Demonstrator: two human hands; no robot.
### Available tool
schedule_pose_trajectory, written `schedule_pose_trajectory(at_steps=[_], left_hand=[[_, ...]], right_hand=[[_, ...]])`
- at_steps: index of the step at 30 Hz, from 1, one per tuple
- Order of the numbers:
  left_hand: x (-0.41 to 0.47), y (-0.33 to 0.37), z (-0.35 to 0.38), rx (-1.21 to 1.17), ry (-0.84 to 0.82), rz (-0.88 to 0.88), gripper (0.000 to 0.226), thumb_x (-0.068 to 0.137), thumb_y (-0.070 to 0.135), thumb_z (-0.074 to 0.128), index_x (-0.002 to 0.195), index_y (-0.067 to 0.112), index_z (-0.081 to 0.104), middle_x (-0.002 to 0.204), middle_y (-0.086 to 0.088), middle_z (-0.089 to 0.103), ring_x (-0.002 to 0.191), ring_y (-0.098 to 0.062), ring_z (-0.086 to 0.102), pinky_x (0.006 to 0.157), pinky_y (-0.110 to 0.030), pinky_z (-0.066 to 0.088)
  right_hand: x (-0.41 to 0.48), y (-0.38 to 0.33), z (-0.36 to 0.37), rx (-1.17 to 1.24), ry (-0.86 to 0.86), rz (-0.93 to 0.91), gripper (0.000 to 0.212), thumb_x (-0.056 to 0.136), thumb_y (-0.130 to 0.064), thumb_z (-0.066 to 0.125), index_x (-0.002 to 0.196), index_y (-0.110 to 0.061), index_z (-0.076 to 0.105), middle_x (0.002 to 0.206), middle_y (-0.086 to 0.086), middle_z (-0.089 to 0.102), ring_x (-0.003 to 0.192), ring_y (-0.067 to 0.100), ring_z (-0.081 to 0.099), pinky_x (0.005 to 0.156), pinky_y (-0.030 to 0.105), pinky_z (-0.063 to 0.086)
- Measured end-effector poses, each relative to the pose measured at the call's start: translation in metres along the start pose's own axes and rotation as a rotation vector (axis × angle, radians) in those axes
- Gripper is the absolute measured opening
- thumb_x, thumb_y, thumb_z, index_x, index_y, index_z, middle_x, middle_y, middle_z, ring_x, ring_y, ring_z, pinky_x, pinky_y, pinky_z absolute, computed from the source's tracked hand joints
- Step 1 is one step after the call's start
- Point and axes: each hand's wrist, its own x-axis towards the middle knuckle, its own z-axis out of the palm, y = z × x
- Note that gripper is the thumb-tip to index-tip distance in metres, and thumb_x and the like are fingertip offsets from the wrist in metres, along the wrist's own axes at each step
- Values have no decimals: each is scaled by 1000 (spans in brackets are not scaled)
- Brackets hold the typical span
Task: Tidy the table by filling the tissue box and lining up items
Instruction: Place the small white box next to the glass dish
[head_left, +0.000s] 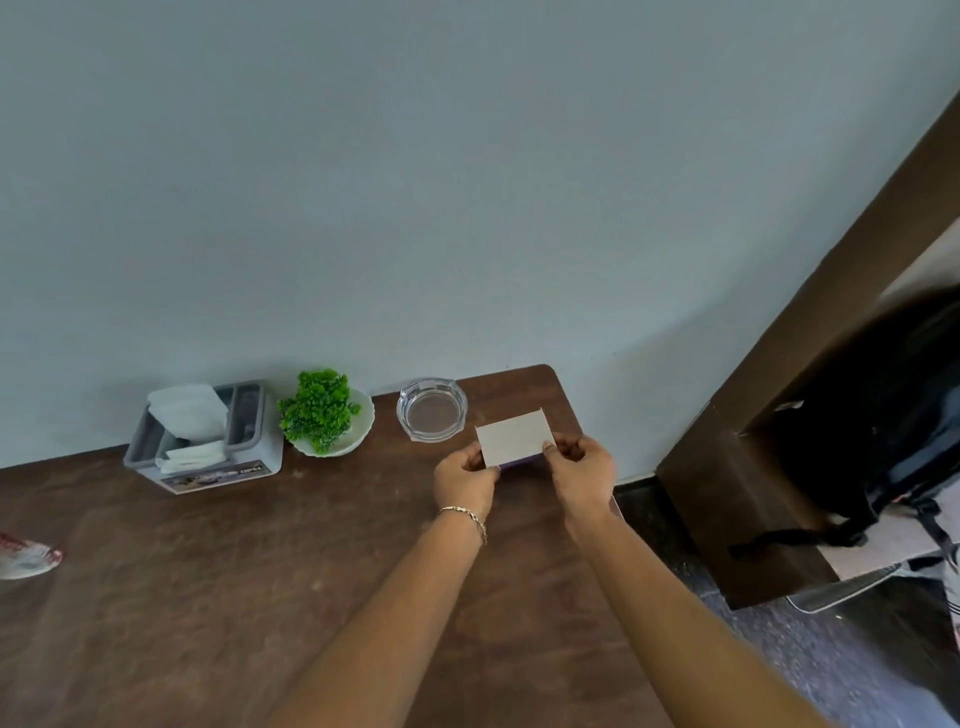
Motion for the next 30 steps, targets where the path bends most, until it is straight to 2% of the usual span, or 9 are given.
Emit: schedule_pose_trajectory(at_steps=[3, 5, 7, 10, 15, 20, 24, 27, 30], left_hand=[[13, 11, 11, 9, -74, 19, 50, 80, -14, 57, 127, 0, 55, 123, -11, 63, 108, -16, 59, 85, -18, 48], [22, 13, 16, 47, -136, 27, 57, 79, -17, 52, 133, 1, 49, 133, -10, 57, 119, -15, 55, 86, -12, 43], [28, 14, 19, 89, -178, 18, 63, 80, -14, 49, 139, 6, 44, 140, -6, 50, 128, -18, 48, 90, -16, 39], [35, 15, 19, 137, -212, 14, 65, 82, -8, 48, 142, 14, 40, 145, -1, 43, 120, -10, 48, 84, -18, 42], [41, 22, 21, 158, -277, 24, 66, 84, -8, 47, 146, 9, 31, 156, 4, 24, 133, -18, 41, 102, -22, 37], [43, 21, 20, 161, -295, 26, 67, 84, -8, 47, 147, 7, 28, 158, 2, 18, 136, -20, 38, 111, -30, 34], [38, 19, 16, 166, -307, 40, 66, 85, -10, 46, 146, 6, 28, 159, -1, 14, 136, -20, 38, 104, -25, 37], [29, 16, 11, 132, -294, 21, 64, 85, -10, 45, 146, 6, 29, 159, -2, 16, 135, -19, 40, 95, -21, 39], [12, 11, 2, 103, -264, -28, 62, 86, -7, 44, 144, 10, 33, 154, -3, 29, 130, -25, 47, 95, -34, 47]], right_hand=[[24, -10, 7, -47, 18, -11, 11, 86, -22, 69, 95, -16, 69, 95, 1, 71, 87, 17, 64, 86, 38, 56], [38, -14, 11, -79, 35, -10, 13, 86, -21, 69, 97, -15, 69, 96, 2, 71, 86, 16, 63, 86, 36, 56], [47, -16, 13, -104, 33, -1, 14, 86, -21, 68, 99, -15, 69, 97, 2, 70, 87, 16, 63, 86, 34, 56], [59, -18, 19, -165, 13, -23, 19, 87, -22, 68, 103, -13, 71, 101, 3, 71, 93, 20, 65, 85, 34, 55], [71, -19, 31, -228, 0, -51, 23, 87, -23, 67, 107, -12, 71, 106, 6, 72, 97, 22, 65, 86, 32, 54], [72, -20, 33, -258, -7, -59, 26, 87, -22, 66, 110, -10, 70, 110, 7, 71, 100, 23, 65, 89, 35, 54], [66, -25, 29, -210, -18, -26, 34, 86, -22, 69, 118, -12, 64, 114, 4, 68, 104, 20, 63, 89, 30, 51], [54, -24, 21, -186, -10, -26, 37, 83, -25, 71, 116, -13, 60, 106, 2, 67, 99, 19, 62, 82, 28, 49], [35, -22, 11, -196, -33, -37, 31, 82, -24, 71, 110, -16, 58, 99, -1, 63, 97, 19, 62, 82, 30, 51]])
